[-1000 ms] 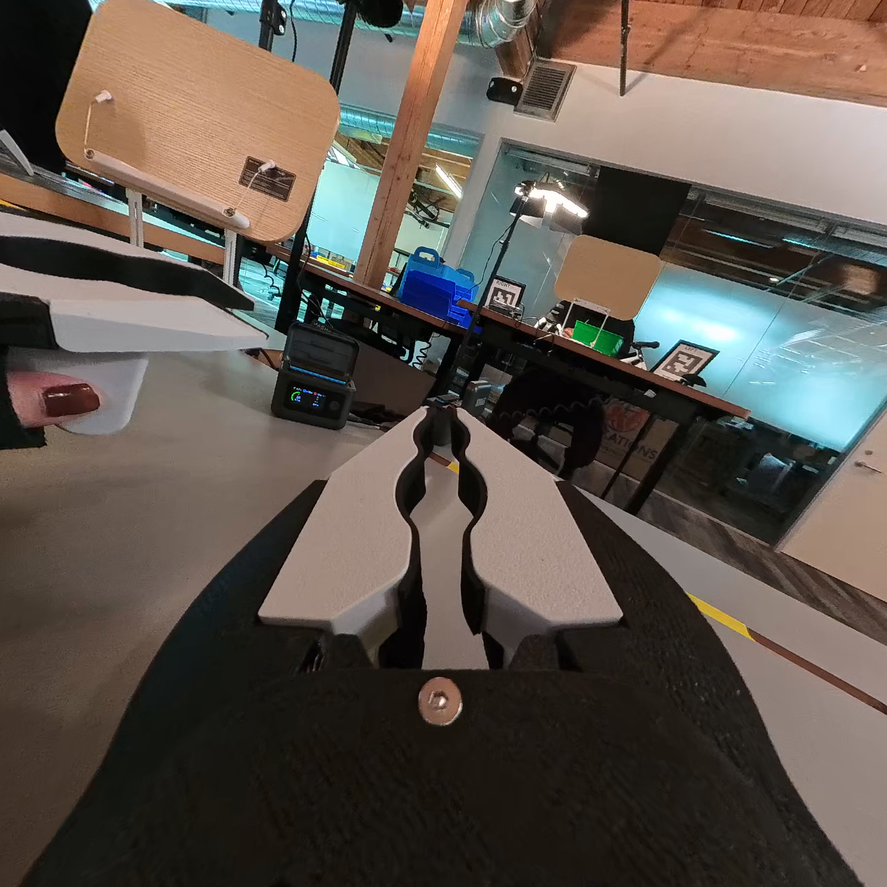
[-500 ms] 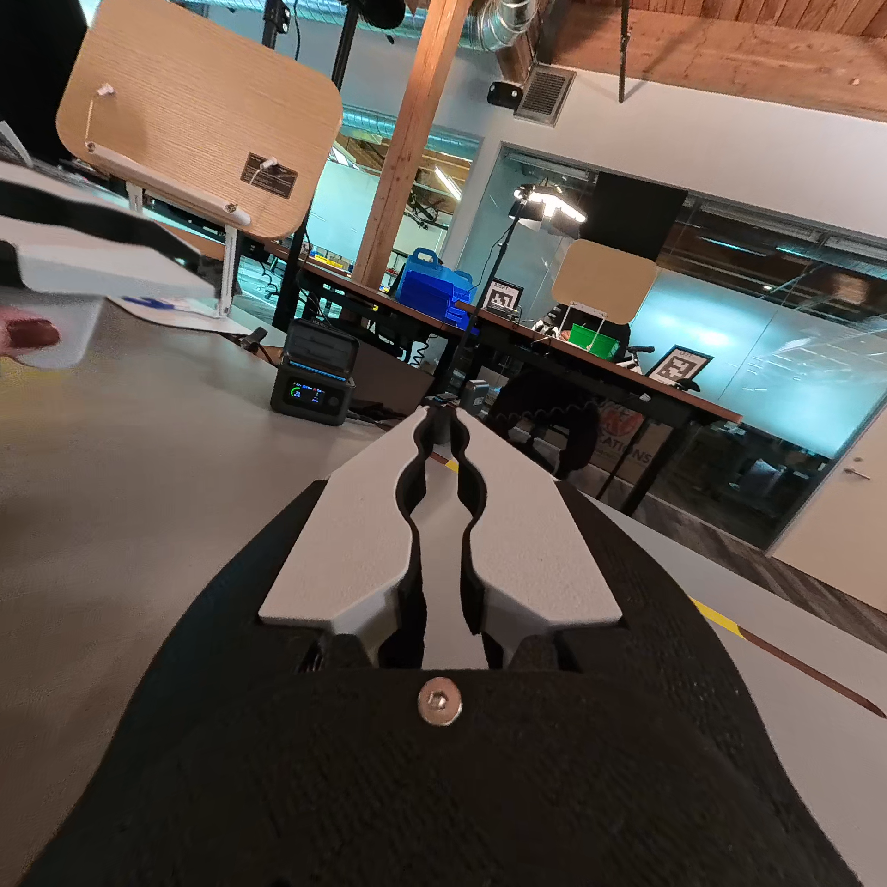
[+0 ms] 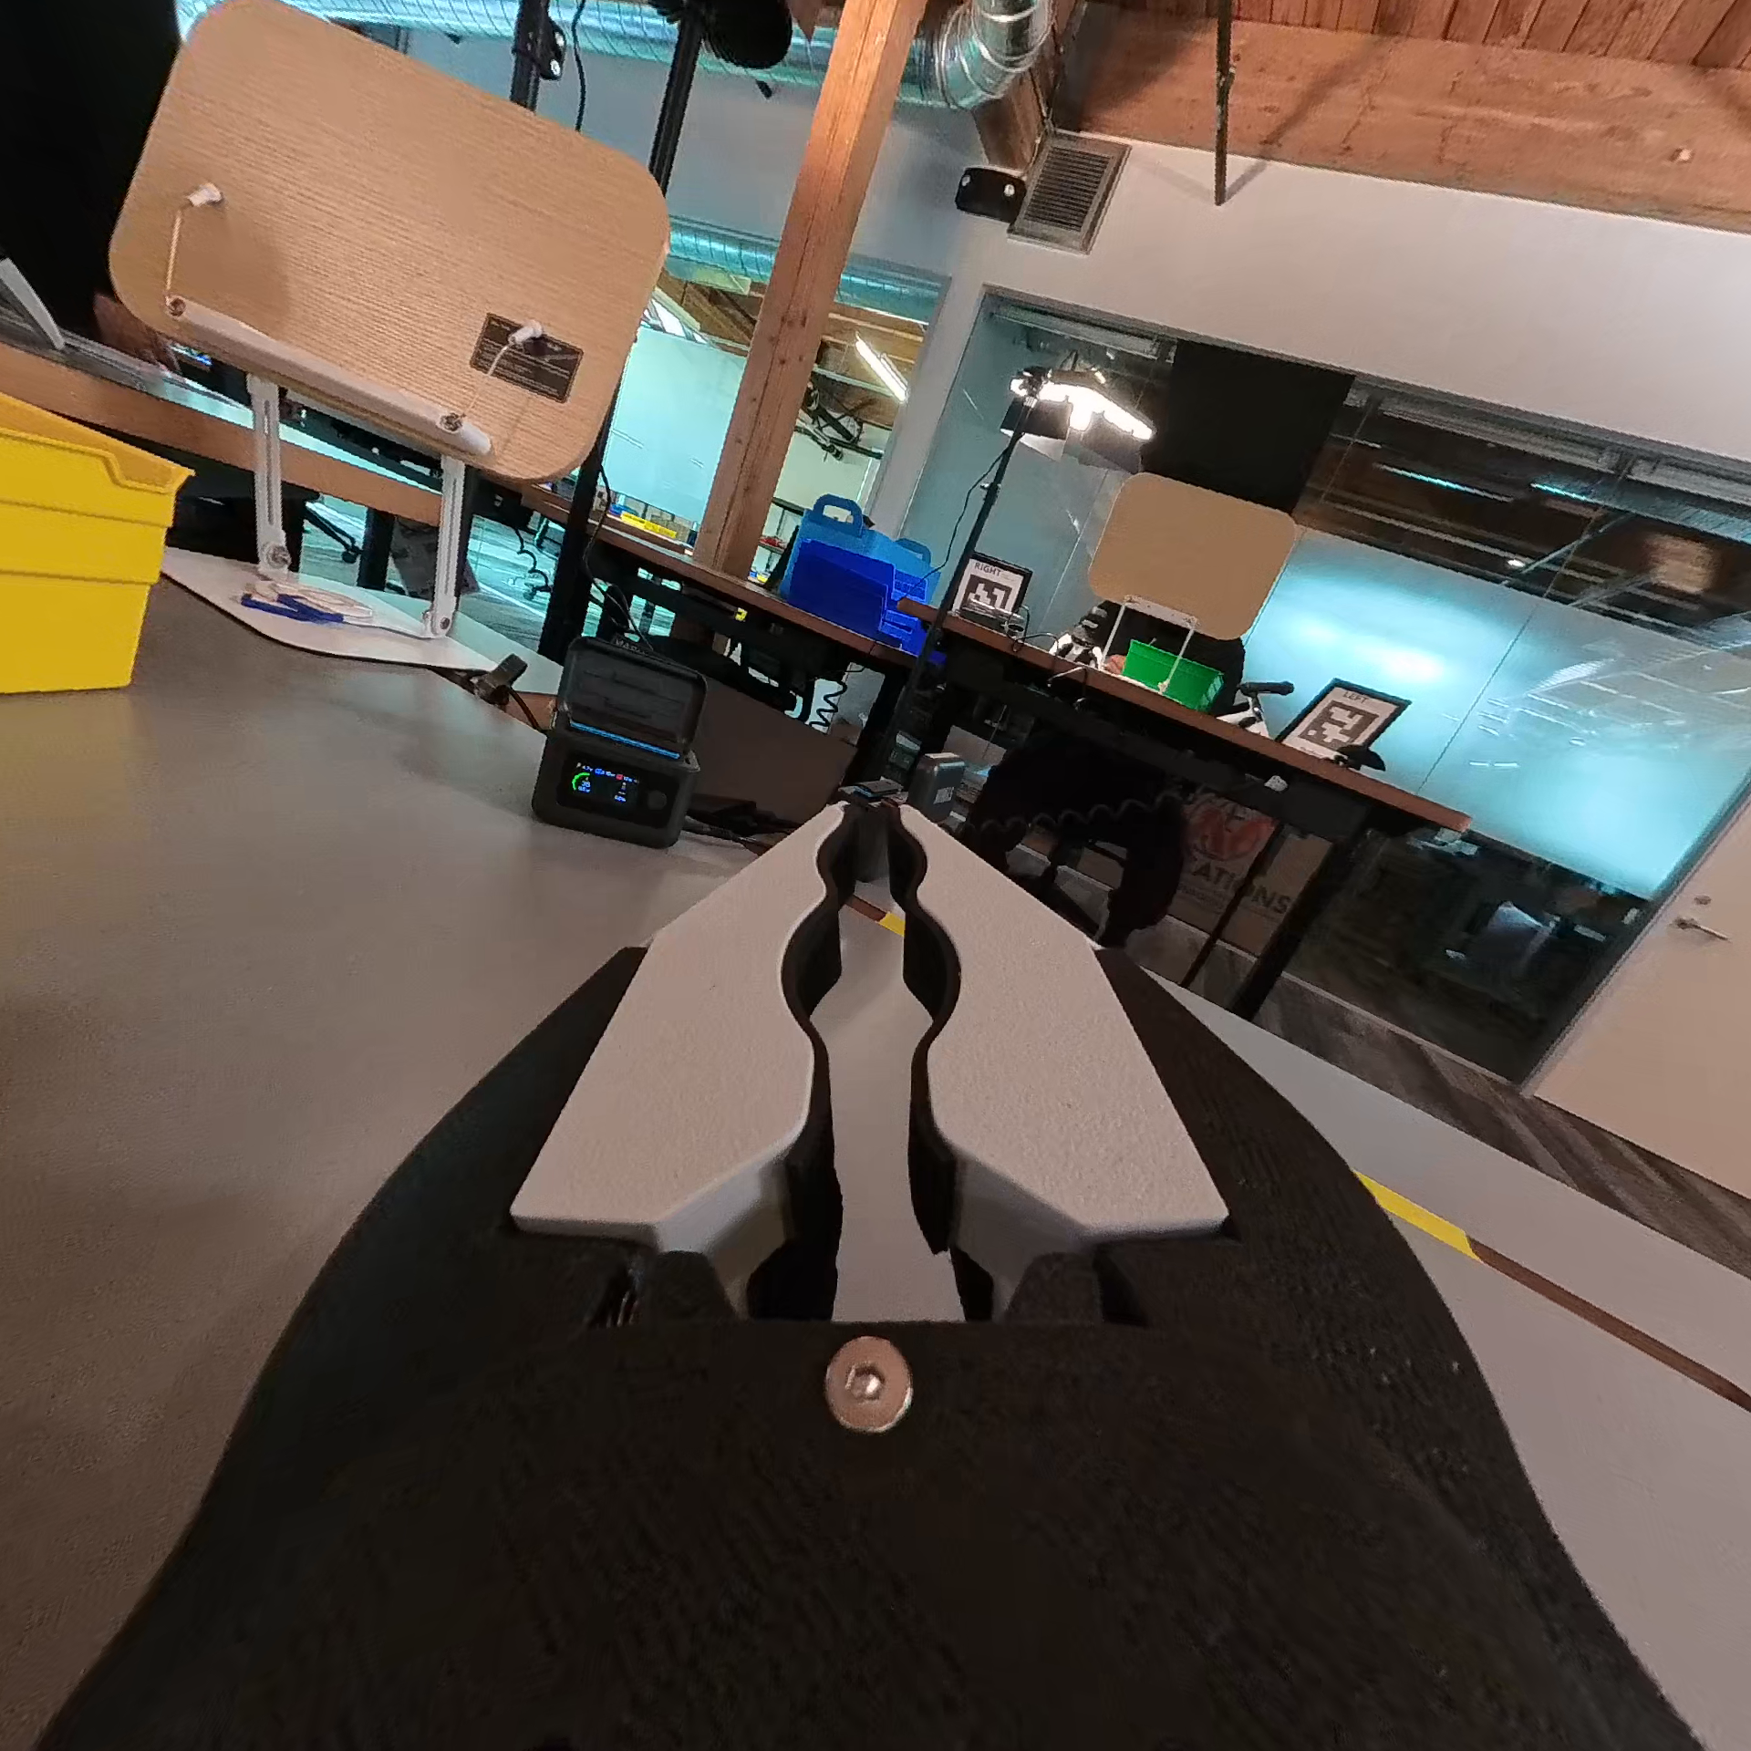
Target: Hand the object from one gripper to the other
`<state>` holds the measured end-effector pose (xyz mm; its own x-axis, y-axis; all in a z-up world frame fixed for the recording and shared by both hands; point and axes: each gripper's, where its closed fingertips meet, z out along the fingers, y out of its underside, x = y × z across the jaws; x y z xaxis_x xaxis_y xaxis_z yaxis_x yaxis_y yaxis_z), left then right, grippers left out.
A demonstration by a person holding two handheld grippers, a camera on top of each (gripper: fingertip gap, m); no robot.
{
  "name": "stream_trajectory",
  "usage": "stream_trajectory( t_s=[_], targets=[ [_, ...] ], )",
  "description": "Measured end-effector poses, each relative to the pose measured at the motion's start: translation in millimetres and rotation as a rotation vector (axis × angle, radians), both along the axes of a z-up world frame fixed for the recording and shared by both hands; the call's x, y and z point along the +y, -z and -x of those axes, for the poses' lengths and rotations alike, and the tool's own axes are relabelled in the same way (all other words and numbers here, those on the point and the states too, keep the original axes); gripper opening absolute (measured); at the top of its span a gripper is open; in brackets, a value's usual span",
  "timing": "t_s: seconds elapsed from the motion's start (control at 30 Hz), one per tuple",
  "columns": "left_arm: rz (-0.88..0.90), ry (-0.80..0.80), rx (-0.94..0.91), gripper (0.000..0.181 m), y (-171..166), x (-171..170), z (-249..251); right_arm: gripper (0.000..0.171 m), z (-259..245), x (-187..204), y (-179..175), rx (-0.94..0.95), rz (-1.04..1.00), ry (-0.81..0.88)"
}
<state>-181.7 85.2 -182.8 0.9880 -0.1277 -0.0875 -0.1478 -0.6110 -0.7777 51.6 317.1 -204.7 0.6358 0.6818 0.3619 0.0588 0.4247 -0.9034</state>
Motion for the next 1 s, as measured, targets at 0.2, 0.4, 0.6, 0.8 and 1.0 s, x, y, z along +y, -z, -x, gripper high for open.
stream_trajectory(
  t_s=[0.2, 0.4, 0.6, 0.8, 1.0],
  targets=[
    [0.660, -0.285, -0.414, 0.052, 92, -70, 26, 0.004, 3, 0, 1, -0.016, -0.011, 0.002],
    [0.925, -0.264, -0.400, 0.059, 122, -84, 6, 0.004, 3, -1, 1, -0.015, -0.008, -0.004],
    [1.037, -0.271, -0.381, 0.046, 136, -87, 0, 0.004, 4, -2, 1, -0.013, -0.004, -0.013],
    [1.024, -0.269, -0.355, 0.014, 143, -85, 0, 0.004, 4, -2, 1, -0.008, 0.002, -0.018],
    [1.001, -0.227, -0.305, 0.009, 139, -86, 7, 0.004, 4, -2, 1, -0.006, 0.005, -0.020]
  ],
)
